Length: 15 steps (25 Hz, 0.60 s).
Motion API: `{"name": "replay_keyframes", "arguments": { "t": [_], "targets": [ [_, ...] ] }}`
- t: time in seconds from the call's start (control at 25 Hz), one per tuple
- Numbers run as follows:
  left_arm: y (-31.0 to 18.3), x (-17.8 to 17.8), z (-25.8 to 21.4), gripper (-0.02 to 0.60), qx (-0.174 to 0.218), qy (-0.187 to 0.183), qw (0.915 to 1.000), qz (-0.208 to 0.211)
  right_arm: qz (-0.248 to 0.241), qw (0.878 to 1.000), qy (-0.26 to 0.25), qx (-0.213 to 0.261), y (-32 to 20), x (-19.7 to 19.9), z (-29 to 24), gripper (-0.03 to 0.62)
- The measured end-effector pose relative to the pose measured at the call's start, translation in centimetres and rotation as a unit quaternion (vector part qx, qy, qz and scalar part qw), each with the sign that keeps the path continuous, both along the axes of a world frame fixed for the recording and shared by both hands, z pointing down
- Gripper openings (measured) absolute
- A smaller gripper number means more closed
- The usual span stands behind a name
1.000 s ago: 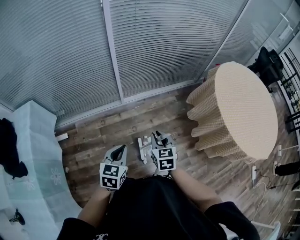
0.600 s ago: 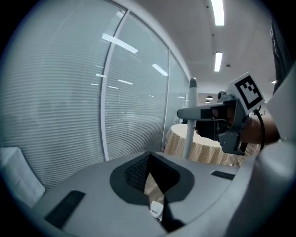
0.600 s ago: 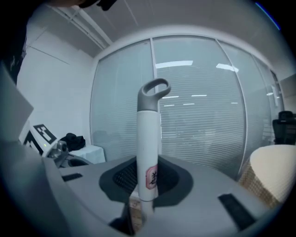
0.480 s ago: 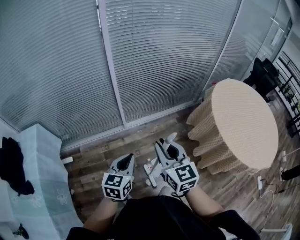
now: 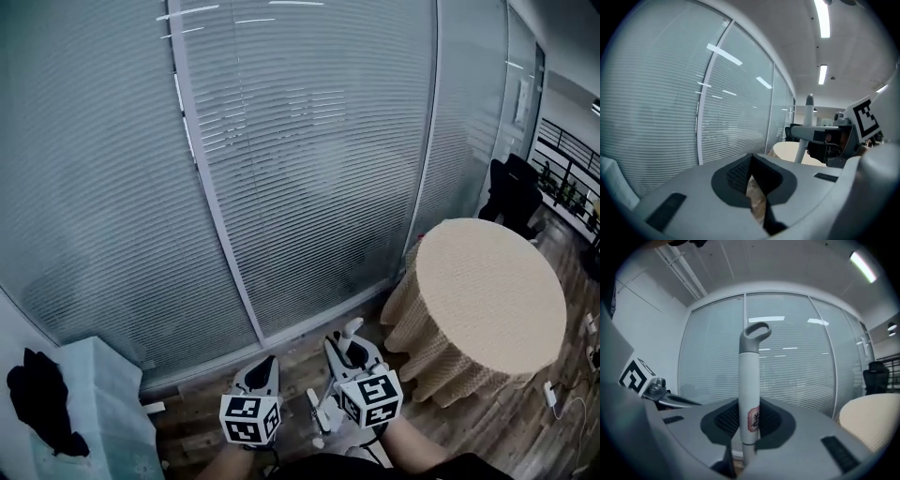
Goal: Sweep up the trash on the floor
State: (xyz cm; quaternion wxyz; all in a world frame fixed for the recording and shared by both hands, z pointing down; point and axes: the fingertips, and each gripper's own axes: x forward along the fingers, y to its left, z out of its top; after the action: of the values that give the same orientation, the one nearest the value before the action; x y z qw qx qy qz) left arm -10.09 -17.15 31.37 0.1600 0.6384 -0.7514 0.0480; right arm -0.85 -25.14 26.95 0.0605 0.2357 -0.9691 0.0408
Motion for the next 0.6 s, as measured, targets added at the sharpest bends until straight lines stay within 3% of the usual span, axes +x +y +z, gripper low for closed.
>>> {"name": "replay_keyframes", "arguments": {
  "t": [0.2, 0.6],
  "targets": [
    [-0.8, 0.0, -1.8, -0.003, 0.010, -0.025, 0.9996, 0.001, 0.011, 1.000, -0.005, 0.026, -1.3, 0.2, -0.8, 0.077],
    [-1.3, -0.1, -1.5, -0.003, 0.005, -0.025, 0.9997, 0.001, 0.015, 1.000, 0.008, 0.022, -2.5, 0.5, -0.3, 0.077]
  ]
}}
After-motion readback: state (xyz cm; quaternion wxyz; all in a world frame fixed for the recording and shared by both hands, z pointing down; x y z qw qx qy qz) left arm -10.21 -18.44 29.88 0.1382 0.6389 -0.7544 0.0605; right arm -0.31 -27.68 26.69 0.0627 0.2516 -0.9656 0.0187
